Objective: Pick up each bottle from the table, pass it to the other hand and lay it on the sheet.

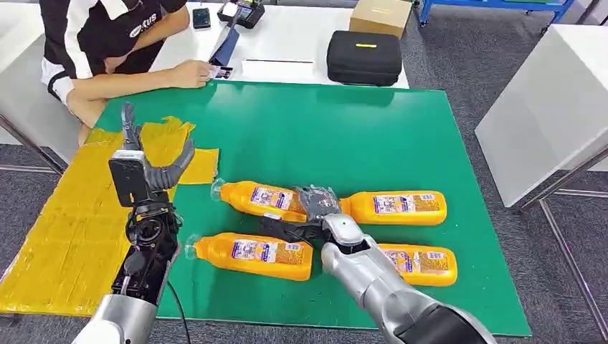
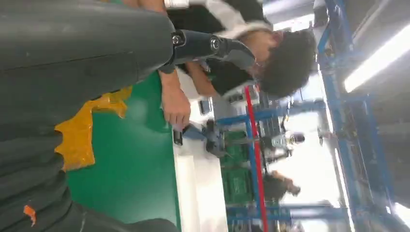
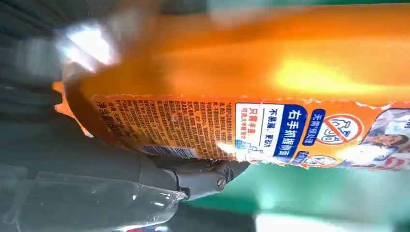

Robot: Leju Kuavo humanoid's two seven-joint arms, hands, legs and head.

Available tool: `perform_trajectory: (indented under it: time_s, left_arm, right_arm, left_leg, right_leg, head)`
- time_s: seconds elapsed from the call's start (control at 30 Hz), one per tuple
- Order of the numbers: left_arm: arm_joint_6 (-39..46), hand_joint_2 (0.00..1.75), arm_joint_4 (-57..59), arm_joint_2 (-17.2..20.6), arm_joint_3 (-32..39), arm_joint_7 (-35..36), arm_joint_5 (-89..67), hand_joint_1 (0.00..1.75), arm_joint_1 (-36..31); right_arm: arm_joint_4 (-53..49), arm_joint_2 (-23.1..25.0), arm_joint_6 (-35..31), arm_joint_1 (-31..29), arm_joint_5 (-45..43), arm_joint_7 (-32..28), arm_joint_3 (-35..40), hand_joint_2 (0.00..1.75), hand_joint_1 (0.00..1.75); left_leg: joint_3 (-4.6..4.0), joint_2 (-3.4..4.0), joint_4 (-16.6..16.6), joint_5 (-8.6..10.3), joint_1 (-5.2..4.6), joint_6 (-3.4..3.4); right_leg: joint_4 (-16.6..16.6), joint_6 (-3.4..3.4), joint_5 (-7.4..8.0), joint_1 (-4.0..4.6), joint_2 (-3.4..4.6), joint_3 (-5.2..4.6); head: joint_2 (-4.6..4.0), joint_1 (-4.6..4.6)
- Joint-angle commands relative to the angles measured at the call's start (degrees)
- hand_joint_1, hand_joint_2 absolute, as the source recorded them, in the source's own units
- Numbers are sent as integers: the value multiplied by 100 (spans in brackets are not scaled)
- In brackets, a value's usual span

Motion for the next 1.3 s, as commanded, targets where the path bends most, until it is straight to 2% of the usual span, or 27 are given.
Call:
perform_trajectory:
  time_s: [0.03, 0.1, 0.2, 0.33, 0.37, 0.47, 0.87, 0.97, 1.07, 1.17, 1.3]
  left_arm:
    - [-1229, 175, 360, -13, 48, 40, 183, 0, -34]
    - [-1784, 175, 451, -66, 73, 115, 403, 0, -45]
    - [-2568, 175, 666, -128, 31, 252, 738, 0, -87]
    - [-2900, 175, 946, -224, -303, 345, 689, 0, -308]
    - [-2902, 175, 955, -252, -361, 357, 664, 0, -349]
    - [-2980, 175, 1005, -317, -581, 463, 645, 0, -471]
    - [-2977, 175, 1004, -309, -596, 468, 650, 0, -467]
    - [-3138, 175, 1059, -347, -740, 554, 695, 0, -498]
    - [-3330, 175, 1135, -428, -878, 639, 762, 0, -570]
    - [-3303, 175, 1104, -498, -1008, 655, 729, 0, -646]
    - [-3351, 175, 1004, -532, -1097, 690, 747, 0, -679]
  right_arm:
    - [-134, 16, -2040, -225, -339, -197, -830, 175, 175]
    - [-264, 26, -2514, -178, -532, -546, -1080, 175, 175]
    - [-513, 126, -3067, 24, -1195, -1545, -1536, 175, 175]
    - [-787, 273, -3590, 217, -1964, -2552, -1924, 175, 175]
    - [-822, 290, -3634, 233, -2091, -2696, -1966, 175, 175]
    - [-1062, 334, -3692, 328, -2639, -3253, -2106, 175, 175]
    - [-1065, 334, -3692, 337, -2653, -3278, -2111, 175, 175]
    - [-1228, 430, -3692, 398, -3164, -3889, -2361, 175, 175]
    - [-1245, 421, -3585, 428, -3459, -3889, -2141, 175, 175]
    - [-1015, 442, -3536, 371, -3504, -3889, -1969, 175, 175]
    - [-770, 486, -3460, 328, -3428, -3847, -1776, 175, 175]
  left_leg:
    - [24, -2, 1, -13, 0, 3]
    - [16, -3, 2, -10, -1, 3]
    - [36, -7, 5, -22, -1, 3]
    - [21, -14, 1, -12, 1, 2]
    - [38, -16, 7, -24, 0, 3]
    - [17, -19, 6, -12, 1, 3]
    - [12, -5, 1, -8, 0, 2]
    - [11, -6, 3, -9, 0, 2]
    - [29, -11, 12, -23, 1, 3]
    - [9, -8, 3, -8, 1, 2]
    - [24, -7, 10, -19, 2, 2]
  right_leg:
    - [1, -25, -12, 2, 3, 22]
    - [3, -23, -10, 1, 1, 17]
    - [7, -36, -22, 3, -1, 37]
    - [1, -25, -14, 3, -10, 26]
    - [9, -38, -27, 4, -9, 40]
    - [6, -27, -16, 4, -15, 20]
    - [1, -20, -7, 2, 0, 10]
    - [3, -20, -8, 3, -1, 9]
    - [12, -36, -23, 5, -3, 27]
    - [1, -20, -8, 4, -4, 9]
    - [9, -33, -17, 6, 1, 22]
  head:
    - [0, 0]
    - [0, 0]
    - [0, 0]
    - [0, 0]
    - [0, -2]
    - [0, 0]
    - [0, 0]
    - [0, 0]
    - [0, 0]
    - [0, 0]
    - [0, 0]
